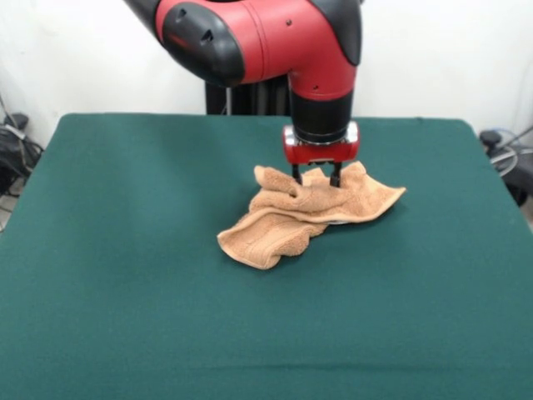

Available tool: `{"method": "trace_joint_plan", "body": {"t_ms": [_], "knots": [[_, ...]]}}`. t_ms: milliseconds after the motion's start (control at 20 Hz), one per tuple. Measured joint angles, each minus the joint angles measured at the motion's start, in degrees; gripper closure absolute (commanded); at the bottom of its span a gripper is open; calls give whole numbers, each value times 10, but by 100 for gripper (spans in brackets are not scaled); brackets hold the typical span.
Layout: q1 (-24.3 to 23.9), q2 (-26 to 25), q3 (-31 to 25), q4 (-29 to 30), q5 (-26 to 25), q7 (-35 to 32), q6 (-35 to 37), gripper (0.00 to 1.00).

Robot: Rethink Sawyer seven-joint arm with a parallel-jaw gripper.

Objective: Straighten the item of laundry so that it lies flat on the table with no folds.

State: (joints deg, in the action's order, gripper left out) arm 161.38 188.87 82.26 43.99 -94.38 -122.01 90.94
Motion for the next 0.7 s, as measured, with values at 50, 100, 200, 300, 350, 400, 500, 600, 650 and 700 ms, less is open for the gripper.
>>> {"method": "trace_joint_plan", "body": {"t_ms": [50,100,200,300,350,400,500,600,650,700], "knots": [[0,0,0,0,0,0,0,0],[0,0,0,0,0,0,0,0],[1,0,0,0,-1,0,0,0],[1,0,0,0,-1,0,0,0],[2,-1,0,0,-1,0,0,0],[2,-1,0,0,-1,0,0,0],[3,-1,0,0,-2,0,0,0],[4,-1,0,-1,-2,0,0,0],[4,-1,0,-1,-2,0,0,0],[4,-1,0,-1,-2,0,0,0]]}}
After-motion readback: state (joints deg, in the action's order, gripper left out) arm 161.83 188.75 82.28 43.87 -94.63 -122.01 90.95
